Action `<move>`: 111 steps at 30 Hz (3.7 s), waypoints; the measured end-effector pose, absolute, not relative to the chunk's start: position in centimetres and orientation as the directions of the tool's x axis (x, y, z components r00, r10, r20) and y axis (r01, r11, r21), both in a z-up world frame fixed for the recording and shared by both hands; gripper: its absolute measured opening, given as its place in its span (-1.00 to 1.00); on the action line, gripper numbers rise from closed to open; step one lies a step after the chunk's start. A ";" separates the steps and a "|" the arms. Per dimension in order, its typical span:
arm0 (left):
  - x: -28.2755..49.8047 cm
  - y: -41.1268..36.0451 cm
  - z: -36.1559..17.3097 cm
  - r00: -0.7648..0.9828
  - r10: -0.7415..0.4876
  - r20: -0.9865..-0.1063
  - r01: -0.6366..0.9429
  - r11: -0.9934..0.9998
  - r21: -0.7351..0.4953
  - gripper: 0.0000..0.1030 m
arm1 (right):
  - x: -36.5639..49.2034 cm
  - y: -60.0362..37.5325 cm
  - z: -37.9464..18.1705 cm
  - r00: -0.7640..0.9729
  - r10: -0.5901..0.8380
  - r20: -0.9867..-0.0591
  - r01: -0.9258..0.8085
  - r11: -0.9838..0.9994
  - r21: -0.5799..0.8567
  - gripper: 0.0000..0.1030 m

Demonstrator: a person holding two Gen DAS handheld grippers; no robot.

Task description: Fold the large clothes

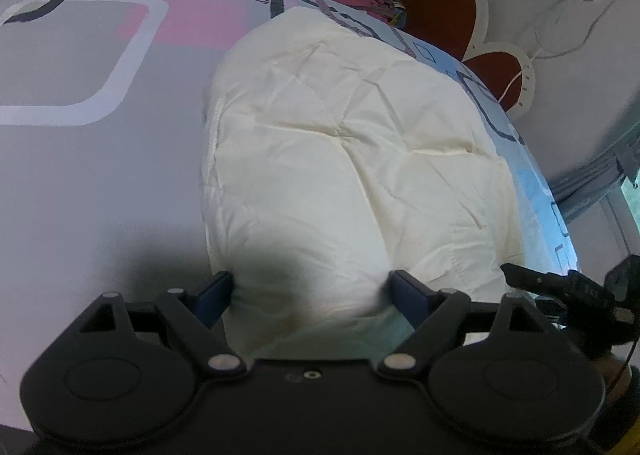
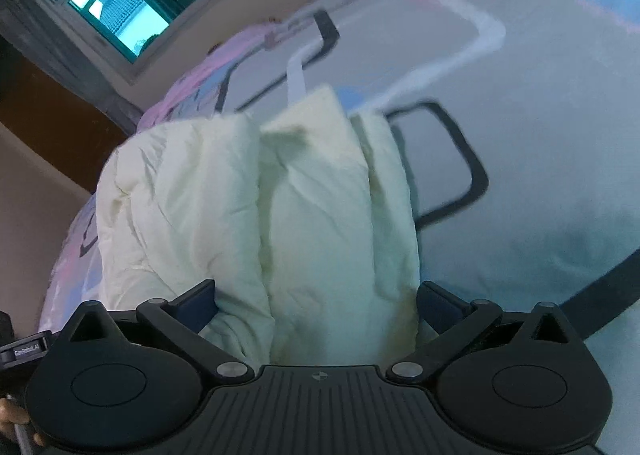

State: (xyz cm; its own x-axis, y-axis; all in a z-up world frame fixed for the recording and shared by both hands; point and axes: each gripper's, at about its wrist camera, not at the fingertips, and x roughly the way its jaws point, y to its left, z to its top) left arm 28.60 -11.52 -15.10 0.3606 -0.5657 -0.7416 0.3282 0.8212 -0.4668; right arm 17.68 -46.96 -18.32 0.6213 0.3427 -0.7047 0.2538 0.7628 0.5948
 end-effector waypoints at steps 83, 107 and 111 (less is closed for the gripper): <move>39.5 24.2 -8.0 0.774 -0.245 -0.584 0.254 0.965 -0.068 0.19 | 35.9 -2.6 -10.3 0.799 0.289 -0.527 0.009 0.871 0.491 0.28; 45.2 21.5 -15.0 0.793 -0.204 -0.575 0.166 0.979 -0.119 0.33 | 43.7 3.6 -20.5 0.796 0.062 -0.602 0.153 0.942 0.299 0.21; 45.8 21.2 -15.5 0.791 -0.194 -0.581 0.155 0.981 -0.116 0.34 | 44.3 3.2 -21.3 0.787 0.069 -0.613 0.146 0.944 0.295 0.21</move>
State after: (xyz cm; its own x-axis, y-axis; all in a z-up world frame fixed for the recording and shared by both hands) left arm 45.76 21.20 -15.53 0.7907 -0.1936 -0.5809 0.1551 0.9811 -0.1159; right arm 44.32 3.18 -21.27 0.7873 0.0692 -0.6127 0.1462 0.9444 0.2946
